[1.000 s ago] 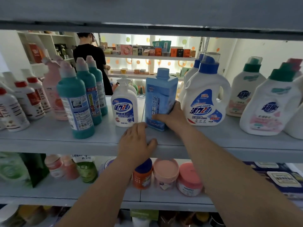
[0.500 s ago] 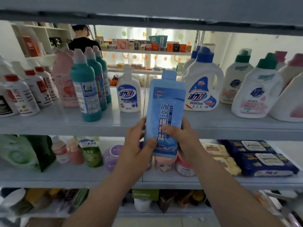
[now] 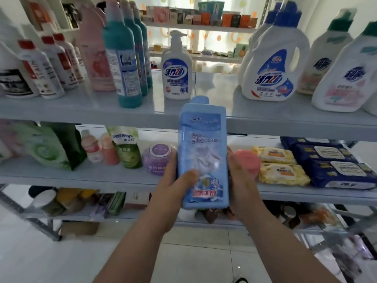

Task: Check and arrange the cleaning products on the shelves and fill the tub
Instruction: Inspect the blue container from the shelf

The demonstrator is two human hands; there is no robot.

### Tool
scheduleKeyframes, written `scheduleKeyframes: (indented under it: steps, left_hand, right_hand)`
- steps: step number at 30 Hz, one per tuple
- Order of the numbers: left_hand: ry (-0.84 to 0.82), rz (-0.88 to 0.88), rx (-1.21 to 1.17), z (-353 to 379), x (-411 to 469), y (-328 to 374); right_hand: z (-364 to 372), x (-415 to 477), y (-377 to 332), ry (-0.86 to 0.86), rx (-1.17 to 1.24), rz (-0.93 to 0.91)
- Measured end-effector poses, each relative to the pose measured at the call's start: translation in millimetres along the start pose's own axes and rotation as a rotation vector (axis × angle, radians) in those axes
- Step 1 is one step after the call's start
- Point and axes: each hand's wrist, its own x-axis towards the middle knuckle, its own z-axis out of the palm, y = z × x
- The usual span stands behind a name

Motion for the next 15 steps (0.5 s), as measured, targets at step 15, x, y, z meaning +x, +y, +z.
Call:
scheduleKeyframes:
  steps: [15]
  left_hand:
    - [0.164, -0.305, -0.007, 19.9, -9.0, -17.9]
  right_hand:
    - [-11.9, -4.1, 3.0, 0.085, 0.263, 0.223]
